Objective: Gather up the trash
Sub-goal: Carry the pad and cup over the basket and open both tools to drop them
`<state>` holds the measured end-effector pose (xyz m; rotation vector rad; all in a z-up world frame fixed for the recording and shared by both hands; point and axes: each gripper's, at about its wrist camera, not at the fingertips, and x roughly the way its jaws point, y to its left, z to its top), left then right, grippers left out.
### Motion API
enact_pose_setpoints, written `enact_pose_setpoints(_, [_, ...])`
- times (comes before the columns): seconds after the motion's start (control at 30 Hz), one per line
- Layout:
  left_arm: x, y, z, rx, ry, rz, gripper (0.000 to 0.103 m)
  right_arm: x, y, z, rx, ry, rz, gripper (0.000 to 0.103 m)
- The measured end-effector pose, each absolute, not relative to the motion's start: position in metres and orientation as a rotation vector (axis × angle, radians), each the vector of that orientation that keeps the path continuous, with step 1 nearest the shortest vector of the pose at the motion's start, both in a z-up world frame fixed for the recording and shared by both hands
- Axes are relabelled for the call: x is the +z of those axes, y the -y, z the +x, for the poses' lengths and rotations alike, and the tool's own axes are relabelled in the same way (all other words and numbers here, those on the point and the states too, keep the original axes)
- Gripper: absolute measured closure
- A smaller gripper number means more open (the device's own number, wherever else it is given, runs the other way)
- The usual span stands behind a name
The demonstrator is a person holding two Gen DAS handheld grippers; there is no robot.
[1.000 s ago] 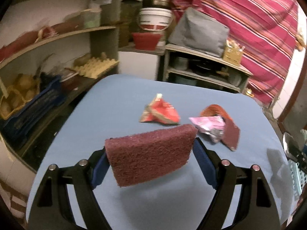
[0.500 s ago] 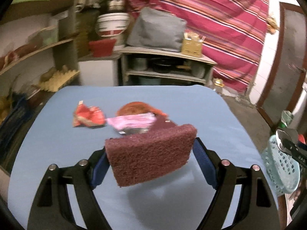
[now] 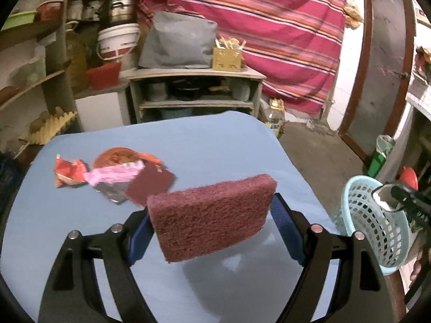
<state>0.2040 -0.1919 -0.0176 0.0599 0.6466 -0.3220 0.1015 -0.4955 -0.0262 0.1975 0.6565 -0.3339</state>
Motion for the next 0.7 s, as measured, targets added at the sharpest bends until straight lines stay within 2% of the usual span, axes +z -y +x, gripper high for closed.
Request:
enact_pose_setpoints(0.43, [-0.026, 0.272, 0.197, -0.443, -0.661, 0.094, 0.023, -0.050, 0.536, 0.088, -0.385, -0.726, 0.250, 0.035])
enact_pose_setpoints(0.5, [-0.028, 0.285, 0.196, -0.458, -0.662, 0.106, 0.023, -0.053, 0.538, 0.089, -0.394, -0.737, 0.245, 0.029])
enact_pose_setpoints(0.7, [-0.027, 0.315, 0.189, -0.501, -0.651, 0.135, 0.023, -0.056, 0.549, 0.087, -0.417, -0.745, 0.240, 0.028])
